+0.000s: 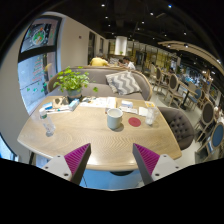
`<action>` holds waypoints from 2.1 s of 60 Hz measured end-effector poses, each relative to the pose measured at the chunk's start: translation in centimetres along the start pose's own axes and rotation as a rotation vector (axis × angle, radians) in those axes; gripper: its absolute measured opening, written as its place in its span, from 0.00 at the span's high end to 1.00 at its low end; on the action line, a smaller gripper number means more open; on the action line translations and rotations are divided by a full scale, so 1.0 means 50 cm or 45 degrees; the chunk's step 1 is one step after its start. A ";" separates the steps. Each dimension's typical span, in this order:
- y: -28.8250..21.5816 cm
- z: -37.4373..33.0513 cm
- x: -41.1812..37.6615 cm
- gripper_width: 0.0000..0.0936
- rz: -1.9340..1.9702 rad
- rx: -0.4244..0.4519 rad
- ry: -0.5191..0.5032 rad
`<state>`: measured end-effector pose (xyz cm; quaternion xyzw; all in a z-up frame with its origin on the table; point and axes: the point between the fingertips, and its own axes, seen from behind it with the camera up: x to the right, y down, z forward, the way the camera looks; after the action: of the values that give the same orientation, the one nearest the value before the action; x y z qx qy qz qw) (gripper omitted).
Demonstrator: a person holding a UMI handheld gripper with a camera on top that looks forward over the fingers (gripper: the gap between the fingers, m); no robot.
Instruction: Pour water
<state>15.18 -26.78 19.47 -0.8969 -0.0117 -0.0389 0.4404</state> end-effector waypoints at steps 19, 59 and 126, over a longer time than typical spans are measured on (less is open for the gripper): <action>0.074 0.000 -0.174 0.08 0.020 -0.060 0.029; 0.000 0.291 -0.746 0.08 0.071 0.121 -0.230; -0.349 0.360 -0.640 0.57 0.475 0.389 -0.493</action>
<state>-16.63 -1.47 19.71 -0.7976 0.0639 0.2164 0.5594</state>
